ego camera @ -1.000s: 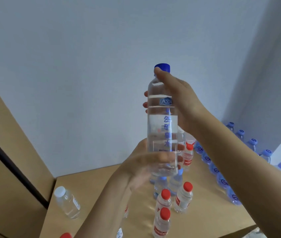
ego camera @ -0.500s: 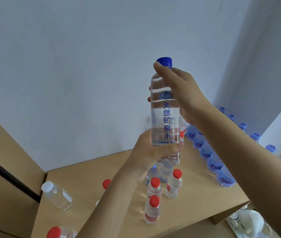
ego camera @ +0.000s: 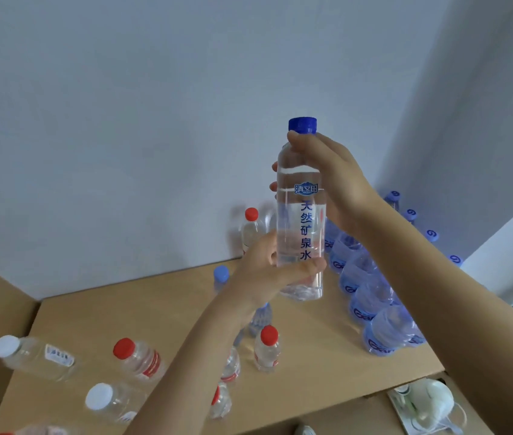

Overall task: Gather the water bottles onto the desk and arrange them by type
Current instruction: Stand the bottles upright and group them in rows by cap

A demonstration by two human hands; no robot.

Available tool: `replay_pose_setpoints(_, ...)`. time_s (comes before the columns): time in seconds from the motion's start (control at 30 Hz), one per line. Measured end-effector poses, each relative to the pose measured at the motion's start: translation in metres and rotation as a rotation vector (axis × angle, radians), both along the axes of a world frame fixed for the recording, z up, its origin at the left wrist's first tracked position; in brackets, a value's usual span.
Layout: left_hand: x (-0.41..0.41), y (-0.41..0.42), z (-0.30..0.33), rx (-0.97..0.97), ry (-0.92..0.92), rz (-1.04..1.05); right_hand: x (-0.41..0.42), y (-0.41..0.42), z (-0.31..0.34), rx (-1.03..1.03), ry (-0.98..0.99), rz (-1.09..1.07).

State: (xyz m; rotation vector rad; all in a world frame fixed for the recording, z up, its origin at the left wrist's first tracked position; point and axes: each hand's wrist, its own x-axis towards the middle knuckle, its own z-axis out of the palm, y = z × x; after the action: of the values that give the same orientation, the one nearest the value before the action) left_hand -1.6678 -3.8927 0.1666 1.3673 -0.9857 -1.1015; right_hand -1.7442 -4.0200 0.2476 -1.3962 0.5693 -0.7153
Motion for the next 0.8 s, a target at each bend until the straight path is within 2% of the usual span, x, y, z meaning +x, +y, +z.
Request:
replay_pose_setpoints(0.27,-0.037,-0.051,-0.069,0.109,-0.011,0.127,-0.034,-0.049,-0.078,-0.094,0.141,0.146)
replay_pose_setpoints(0.4,-0.052,-0.067,-0.124,0.276,-0.033,0.174,-0.057,-0.060,-0.129,-0.058,0.242,0.303)
replay_pose_setpoints(0.47,-0.060,-0.071,-0.153,0.364,-0.060,0.216,-0.070,-0.067,-0.152,-0.117,0.355,0.363)
replay_pose_setpoints(0.6,-0.072,-0.081,-0.198,0.474,-0.067,0.270,-0.085,-0.071,-0.190,-0.119,0.470,0.394)
replay_pose_setpoints(0.8,-0.079,-0.101,-0.237,0.507,-0.116,0.326,-0.092,-0.079,-0.223,-0.151,0.521,0.366)
